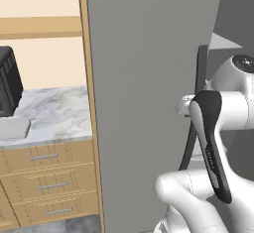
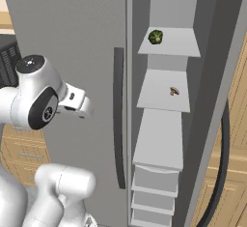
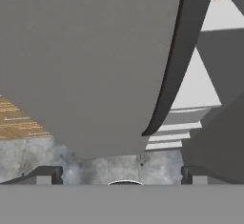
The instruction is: Take the mushroom and broccoli out of the freezer and place them in the tupperware container on the counter. Then put the tupperware containing the vegetables back in the freezer.
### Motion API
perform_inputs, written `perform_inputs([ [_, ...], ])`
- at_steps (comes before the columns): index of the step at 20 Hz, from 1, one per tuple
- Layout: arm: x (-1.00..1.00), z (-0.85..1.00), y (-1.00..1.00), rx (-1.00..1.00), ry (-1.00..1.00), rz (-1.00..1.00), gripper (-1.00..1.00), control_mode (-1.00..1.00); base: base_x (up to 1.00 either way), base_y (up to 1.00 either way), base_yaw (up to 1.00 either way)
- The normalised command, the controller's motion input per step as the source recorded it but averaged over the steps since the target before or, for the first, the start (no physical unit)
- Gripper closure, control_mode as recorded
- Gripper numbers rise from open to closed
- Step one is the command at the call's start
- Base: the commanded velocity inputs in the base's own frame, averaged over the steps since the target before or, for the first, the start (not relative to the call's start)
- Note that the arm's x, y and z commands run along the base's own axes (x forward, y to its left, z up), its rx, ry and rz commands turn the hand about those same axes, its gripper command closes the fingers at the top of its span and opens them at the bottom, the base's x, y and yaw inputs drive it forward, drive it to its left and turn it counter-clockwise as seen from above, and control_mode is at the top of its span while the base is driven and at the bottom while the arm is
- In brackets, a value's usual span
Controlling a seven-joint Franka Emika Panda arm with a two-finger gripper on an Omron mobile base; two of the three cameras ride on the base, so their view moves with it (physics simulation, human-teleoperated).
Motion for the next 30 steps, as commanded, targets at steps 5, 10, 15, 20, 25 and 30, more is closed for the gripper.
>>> perform_inputs([
  [5, -0.02, 0.00, -0.09, 0.00, 0.00, 0.00, -1.00, -1.00, 0.00, 0.00, 0.00],
  [10, 0.00, 0.00, 0.00, 0.00, 0.00, 0.00, -1.00, 1.00, 0.01, -0.39, 0.00],
  [15, 0.00, 0.00, 0.00, 0.00, 0.00, 0.00, -1.00, 1.00, 0.07, -0.71, 0.00],
  [20, 0.00, 0.00, 0.00, 0.00, 0.00, 0.00, -1.00, 1.00, 0.31, -0.54, 0.00],
  [25, 0.00, 0.00, 0.00, 0.00, 0.00, 0.00, -1.00, 1.00, 0.55, -0.46, 0.00],
  [30, 0.00, 0.00, 0.00, 0.00, 0.00, 0.00, -1.00, 1.00, 0.40, -0.40, 0.00],
])
